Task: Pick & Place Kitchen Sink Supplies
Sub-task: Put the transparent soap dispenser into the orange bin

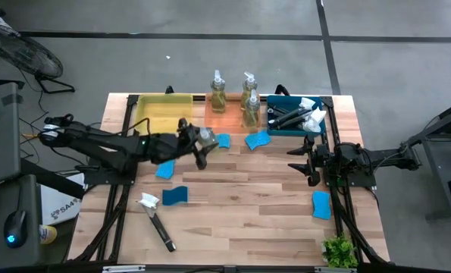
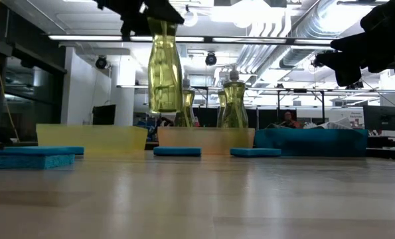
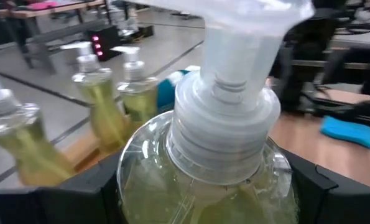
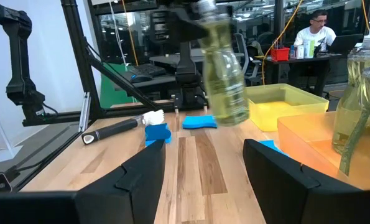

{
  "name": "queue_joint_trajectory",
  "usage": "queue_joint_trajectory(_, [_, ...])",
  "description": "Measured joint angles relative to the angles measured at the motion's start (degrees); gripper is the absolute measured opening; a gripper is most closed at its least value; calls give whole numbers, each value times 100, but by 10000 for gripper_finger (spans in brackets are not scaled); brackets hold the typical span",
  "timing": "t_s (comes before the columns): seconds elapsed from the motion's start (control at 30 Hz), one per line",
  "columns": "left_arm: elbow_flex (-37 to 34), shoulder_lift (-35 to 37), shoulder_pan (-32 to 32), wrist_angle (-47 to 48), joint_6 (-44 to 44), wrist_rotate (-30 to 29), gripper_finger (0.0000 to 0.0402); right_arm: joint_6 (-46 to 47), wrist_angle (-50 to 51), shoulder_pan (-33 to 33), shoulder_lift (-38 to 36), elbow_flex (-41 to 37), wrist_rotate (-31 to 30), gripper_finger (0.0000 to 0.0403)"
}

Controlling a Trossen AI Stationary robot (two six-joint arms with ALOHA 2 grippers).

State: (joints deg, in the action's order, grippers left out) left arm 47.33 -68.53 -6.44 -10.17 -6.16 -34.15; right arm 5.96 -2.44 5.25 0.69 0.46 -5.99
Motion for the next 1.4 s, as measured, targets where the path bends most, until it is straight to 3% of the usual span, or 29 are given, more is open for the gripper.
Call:
queue_joint_trajectory(0.37, [0, 0, 1227, -49, 499, 933, 270, 0, 2, -1, 0, -1, 0, 210])
queue_joint_trajectory(0.57, [0, 0, 1501, -214, 424, 403, 270, 0, 0, -1, 0, 0, 0, 210])
queue_joint_trajectory(0.8, [0, -286, 1547, -1199, 437, 248, 270, 0, 0, 1, 0, -1, 1, 210])
queue_joint_trajectory(1.07, [-4, -656, 1554, -1558, 447, -1179, 270, 0, 0, -1, 7, -1, -1, 210])
queue_joint_trajectory(1.4, [107, -1189, 1556, -2046, 291, -1277, 280, 0, 0, -1, 7, 0, 0, 210])
